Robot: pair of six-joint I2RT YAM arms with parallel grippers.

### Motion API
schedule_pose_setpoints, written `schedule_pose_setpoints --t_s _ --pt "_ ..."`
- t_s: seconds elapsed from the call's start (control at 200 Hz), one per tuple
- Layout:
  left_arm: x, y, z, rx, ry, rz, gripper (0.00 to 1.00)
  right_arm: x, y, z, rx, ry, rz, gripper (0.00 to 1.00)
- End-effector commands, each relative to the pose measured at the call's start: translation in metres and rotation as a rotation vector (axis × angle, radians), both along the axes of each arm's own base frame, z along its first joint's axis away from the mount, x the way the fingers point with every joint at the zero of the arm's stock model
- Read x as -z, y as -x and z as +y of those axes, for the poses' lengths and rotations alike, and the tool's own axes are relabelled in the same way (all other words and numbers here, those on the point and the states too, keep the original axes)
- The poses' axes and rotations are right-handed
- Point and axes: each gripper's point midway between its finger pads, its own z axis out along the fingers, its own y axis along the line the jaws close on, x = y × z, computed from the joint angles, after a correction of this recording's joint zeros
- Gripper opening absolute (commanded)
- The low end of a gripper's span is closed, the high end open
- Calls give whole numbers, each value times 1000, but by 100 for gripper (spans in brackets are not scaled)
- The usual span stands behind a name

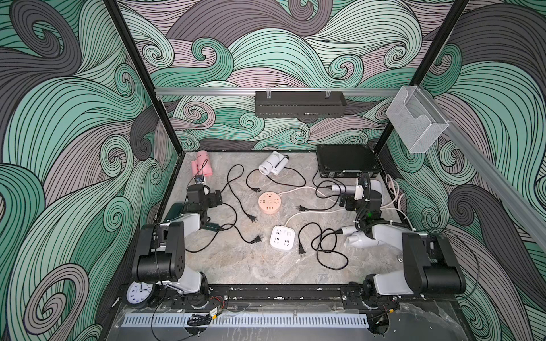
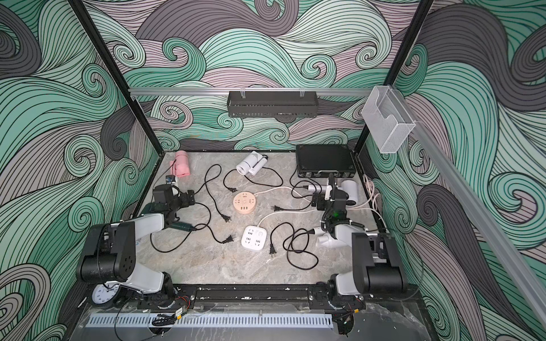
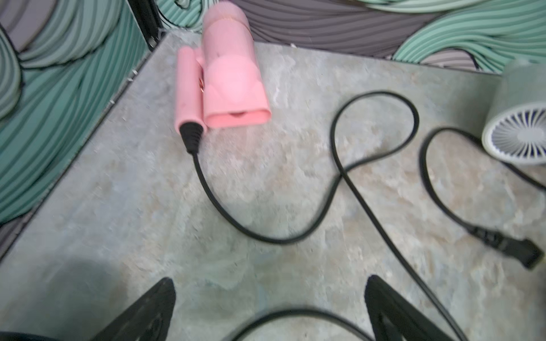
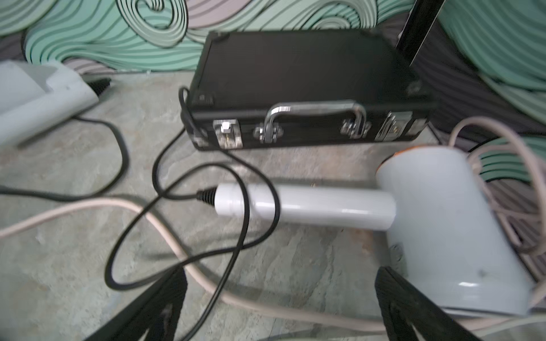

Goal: Charge the blow dryers
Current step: Pick up the plug from the center of the board.

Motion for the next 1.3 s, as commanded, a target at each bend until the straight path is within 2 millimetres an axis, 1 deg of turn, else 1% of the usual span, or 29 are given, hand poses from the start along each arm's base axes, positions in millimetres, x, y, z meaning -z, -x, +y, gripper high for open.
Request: schedule_pose_setpoints --t_s 0.0,0.025,0.06,0.075,0.085,0.13,0.165,0.21,0.285,0.345,0.41,0.465,0.47,0.51,0.545,0.685,0.801,0.826,0.841,0.846,0.916,0.976,1.001,1.051,1.076,1.141,1.186,1.191,1.296 --pt "-25 5 15 -104 14 32 99 -49 1 -7 62 -45 -29 99" --pt "-40 6 16 -118 22 13 99 -56 2 -9 84 -86 -36 99" --pt "-42 11 18 -146 42 49 99 -63 3 -13 133 -151 -25 99" --pt "-46 11 17 -153 53 57 98 -62 4 -16 158 -174 -9 99" --pt "-48 12 17 -158 60 63 99 -66 2 -18 174 -189 -12 99" --pt "-54 15 15 -166 89 87 98 -63 5 -21 207 -214 74 99" --pt "-59 19 12 -174 103 106 98 -65 3 -16 182 -214 126 99" --pt "-65 25 10 -186 115 138 97 -65 -2 -3 110 -219 168 99" --pt "-77 35 6 -210 131 177 94 -69 -5 11 51 -190 191 99" --pt "-85 45 0 -213 165 220 88 -75 -8 27 -3 -181 197 99" --pt "-91 54 -11 -201 215 276 84 -79 -11 50 -70 -158 237 94" --pt "-92 61 -25 -160 267 324 76 -79 -16 72 -127 -114 288 92" --pt "-91 62 -26 -156 272 330 75 -76 -15 72 -127 -107 305 92" --pt "-91 67 -35 -136 302 361 74 -72 -16 89 -163 -62 358 91" --pt "-91 71 -42 -118 320 384 70 -72 -20 101 -190 -30 389 89" --pt "-87 83 -57 -78 347 437 69 -71 -32 160 -326 21 472 83" --pt "-83 89 -65 -46 373 451 69 -74 -41 213 -448 74 506 80" --pt "-81 90 -66 -40 380 457 69 -67 -42 225 -476 87 527 80" --pt "-80 91 -67 -37 383 462 69 -69 -44 233 -494 90 527 80" --pt "-80 91 -68 -35 385 462 69 -65 -42 236 -502 95 540 80" --pt "-76 94 -72 -16 395 483 69 -63 -48 270 -577 111 558 75" --pt "-73 96 -70 -13 374 497 68 -55 -50 295 -628 131 591 73" --pt "-73 97 -68 -10 354 502 68 -56 -53 305 -644 135 586 73" --pt "-76 99 -63 -9 313 508 68 -53 -55 321 -669 136 599 71" --pt "-77 99 -60 -9 294 513 68 -48 -56 331 -689 131 610 71" --pt "-81 103 -58 4 263 523 68 -42 -57 352 -731 110 620 68" --pt "-83 105 -60 18 264 522 68 -39 -58 364 -753 103 619 67" --pt "-83 106 -60 20 264 523 68 -42 -59 366 -756 99 609 67" --pt "-80 110 -68 50 299 520 68 -28 -58 389 -799 64 617 65"
